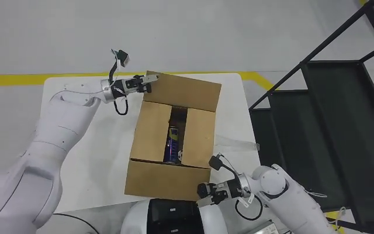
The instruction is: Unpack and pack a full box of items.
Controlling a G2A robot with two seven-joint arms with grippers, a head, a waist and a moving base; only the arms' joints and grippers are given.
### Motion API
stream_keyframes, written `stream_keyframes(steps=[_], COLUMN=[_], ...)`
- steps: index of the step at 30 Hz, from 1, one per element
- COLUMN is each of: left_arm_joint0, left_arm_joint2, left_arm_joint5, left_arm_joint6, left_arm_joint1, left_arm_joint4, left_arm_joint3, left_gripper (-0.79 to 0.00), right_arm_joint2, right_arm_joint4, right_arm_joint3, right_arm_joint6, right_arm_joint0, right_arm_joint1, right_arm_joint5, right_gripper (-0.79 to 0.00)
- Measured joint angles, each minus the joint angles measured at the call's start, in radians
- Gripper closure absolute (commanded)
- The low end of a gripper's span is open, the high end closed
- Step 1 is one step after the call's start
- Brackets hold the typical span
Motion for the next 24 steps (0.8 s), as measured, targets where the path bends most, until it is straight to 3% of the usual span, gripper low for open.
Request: stream_keyframes(steps=[5,12,17,24], left_arm_joint0=[-0.053,-0.09,-0.101,-0.109], left_arm_joint2=[0.062,0.121,0.133,0.114], left_arm_joint5=[-0.017,0.011,0.016,-0.036], left_arm_joint6=[0.108,0.205,0.153,0.066], left_arm_joint1=[-0.057,-0.108,-0.132,-0.136], left_arm_joint4=[0.134,0.307,0.34,0.327], left_arm_joint3=[0.105,0.206,0.25,0.304], left_gripper=[-0.785,-0.785,-0.785,-0.785], right_arm_joint2=[-0.019,-0.073,-0.116,-0.113], right_arm_joint4=[-0.007,-0.086,-0.196,-0.333], right_arm_joint3=[-0.014,-0.016,-0.002,-0.002], right_arm_joint6=[-0.014,-0.065,-0.144,-0.286], right_arm_joint0=[0.004,0.034,0.059,0.061], right_arm_joint1=[0.002,-0.003,-0.01,-0.011], right_arm_joint5=[-0.01,-0.003,0.026,0.059], right_gripper=[-0.785,-0.785,-0.785,-0.785])
